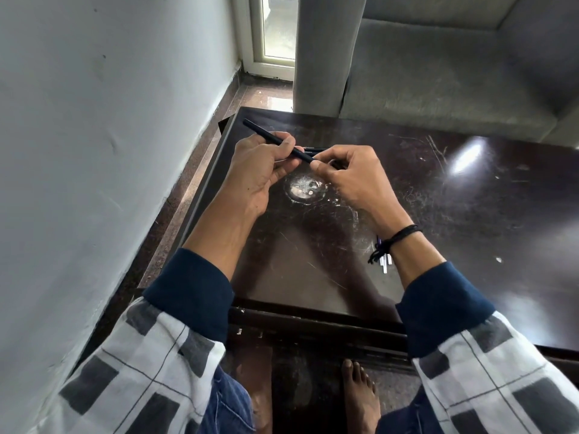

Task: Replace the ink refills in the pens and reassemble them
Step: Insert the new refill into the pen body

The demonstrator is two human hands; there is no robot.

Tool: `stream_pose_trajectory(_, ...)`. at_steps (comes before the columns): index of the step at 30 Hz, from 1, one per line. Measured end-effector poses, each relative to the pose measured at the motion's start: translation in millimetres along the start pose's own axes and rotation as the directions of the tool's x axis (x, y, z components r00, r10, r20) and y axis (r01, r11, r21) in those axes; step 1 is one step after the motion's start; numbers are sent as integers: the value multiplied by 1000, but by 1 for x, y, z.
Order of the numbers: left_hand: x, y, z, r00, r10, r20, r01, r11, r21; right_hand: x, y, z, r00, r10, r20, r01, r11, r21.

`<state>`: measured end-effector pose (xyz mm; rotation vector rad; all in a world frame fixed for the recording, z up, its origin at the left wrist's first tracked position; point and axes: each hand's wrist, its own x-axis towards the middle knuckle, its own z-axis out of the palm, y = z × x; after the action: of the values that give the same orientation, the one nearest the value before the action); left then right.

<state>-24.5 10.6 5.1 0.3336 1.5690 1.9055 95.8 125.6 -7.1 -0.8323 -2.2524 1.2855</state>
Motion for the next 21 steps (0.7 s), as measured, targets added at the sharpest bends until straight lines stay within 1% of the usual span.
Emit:
stream_pose_trajectory(3,0,-1,0,1000,2,3,-3,1000,19,2,0,0,1000,6,4,-6,996,-86)
stream_pose_trajectory(8,0,-2,1,1000,16,8,-16,999,34,3,-1,1,999,30,25,-26,991,-134)
stream_pose_trajectory(12,0,-1,1,1000,25,20,-25,999,37,3,-1,2,999,43,31,-39,992,-118)
stream_pose_trajectory(17,0,-1,0,1000,21,-1,-21,1000,6,1,1,1,997,68,24,-68,998,1)
stream_pose_trajectory(21,1,-1,0,1000,15,-13,-15,1000,-4,1,4,2,995,93,45,-95,994,44)
